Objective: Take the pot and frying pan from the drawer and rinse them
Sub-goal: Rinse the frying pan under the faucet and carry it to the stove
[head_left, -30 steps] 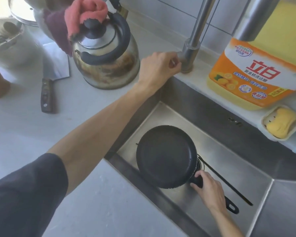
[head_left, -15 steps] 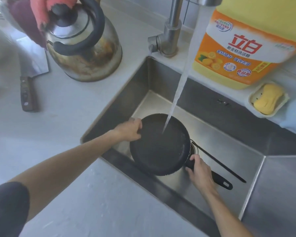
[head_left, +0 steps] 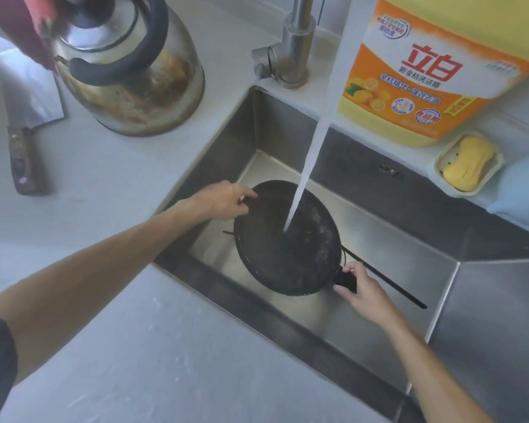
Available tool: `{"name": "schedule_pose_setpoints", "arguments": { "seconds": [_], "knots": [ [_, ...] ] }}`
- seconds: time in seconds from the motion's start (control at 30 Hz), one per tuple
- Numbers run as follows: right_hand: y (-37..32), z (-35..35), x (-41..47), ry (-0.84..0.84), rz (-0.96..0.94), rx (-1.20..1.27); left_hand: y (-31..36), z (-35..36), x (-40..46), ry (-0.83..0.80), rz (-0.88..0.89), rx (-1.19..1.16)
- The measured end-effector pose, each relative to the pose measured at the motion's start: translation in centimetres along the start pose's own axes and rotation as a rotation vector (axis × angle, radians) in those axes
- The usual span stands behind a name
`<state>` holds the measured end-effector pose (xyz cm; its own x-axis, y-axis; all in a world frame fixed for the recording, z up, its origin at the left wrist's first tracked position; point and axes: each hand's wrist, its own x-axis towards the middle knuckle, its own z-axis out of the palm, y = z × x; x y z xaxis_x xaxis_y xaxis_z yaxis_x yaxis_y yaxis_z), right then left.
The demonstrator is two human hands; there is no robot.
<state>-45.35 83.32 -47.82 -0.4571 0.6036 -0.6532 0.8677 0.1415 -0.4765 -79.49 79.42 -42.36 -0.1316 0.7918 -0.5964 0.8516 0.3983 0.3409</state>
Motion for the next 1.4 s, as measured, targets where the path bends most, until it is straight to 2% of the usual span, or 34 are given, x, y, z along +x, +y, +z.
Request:
{"name": "schedule_pose_setpoints", "arguments": {
  "seconds": [0.1, 0.2, 0.33, 0.43, 0.5, 0.63, 0.67, 0.77, 0.83, 0.97, 1.03, 1.13, 1.2, 1.3, 1.4],
  "knots": [
    [-1.3, -4.3, -0.9, -0.021, 0.013, -0.107, 0.3, -0.6, -0.7, -0.132, -0.011, 0.033],
    [-3.2, -8.8, -1.6, 0.007, -0.020, -0.327, 0.5, 1.2, -1.4, -0.221, -0.005, 0.018],
    [-5.2, -11.7, -2.1, 0.270, -0.283, -0.714, 1.7, 4.6, -1.8, -0.261, -0.004, 0.084],
    [-4.8, -11.5, -2.1, 0.463, -0.387, -0.862, 2.7, 5.7, -1.6, -0.108, 0.007, 0.062],
    [-3.8, -10.7, -2.2, 0.506, -0.385, -0.828, 3.0, 5.7, -1.1, -0.056, -0.012, 0.028],
    [-1.9, -7.9, -2.1, 0.416, -0.347, -0.614, 2.2, 5.4, -0.6, -0.010, -0.079, 0.008],
    [-1.6, -7.1, -2.1, 0.396, -0.327, -0.545, 1.8, 5.2, -0.7, 0.052, -0.069, -0.035],
    [-0.7, -5.0, -2.4, 0.439, -0.276, -0.376, 0.9, 4.8, -1.9, 0.377, 0.030, -0.084],
    [-0.3, -3.8, -2.6, 0.477, -0.232, -0.287, 0.3, 4.2, -2.7, 0.463, 0.075, -0.119],
    [-0.6, -1.8, -2.6, 0.474, -0.140, -0.112, -0.4, 2.0, -3.8, 0.181, 0.179, -0.211],
    [-0.9, -1.0, -2.3, 0.428, -0.088, -0.011, -0.6, 0.6, -4.1, 0.194, 0.171, -0.257],
    [-1.1, 0.1, -1.9, 0.242, -0.085, 0.228, 0.3, -2.1, -4.5, 0.229, 0.117, -0.304],
    [-1.1, 0.1, -1.7, 0.121, -0.104, 0.345, 1.2, -3.8, -4.2, 0.213, 0.084, -0.245],
    [-1.1, -1.8, -1.9, 0.029, -0.091, 0.252, 1.7, -4.8, -3.8, 0.123, 0.023, -0.124],
    [-1.7, -5.7, -2.3, 0.047, -0.102, -0.057, 0.7, -3.1, -3.4, -0.067, -0.030, -0.080]
  ]
}}
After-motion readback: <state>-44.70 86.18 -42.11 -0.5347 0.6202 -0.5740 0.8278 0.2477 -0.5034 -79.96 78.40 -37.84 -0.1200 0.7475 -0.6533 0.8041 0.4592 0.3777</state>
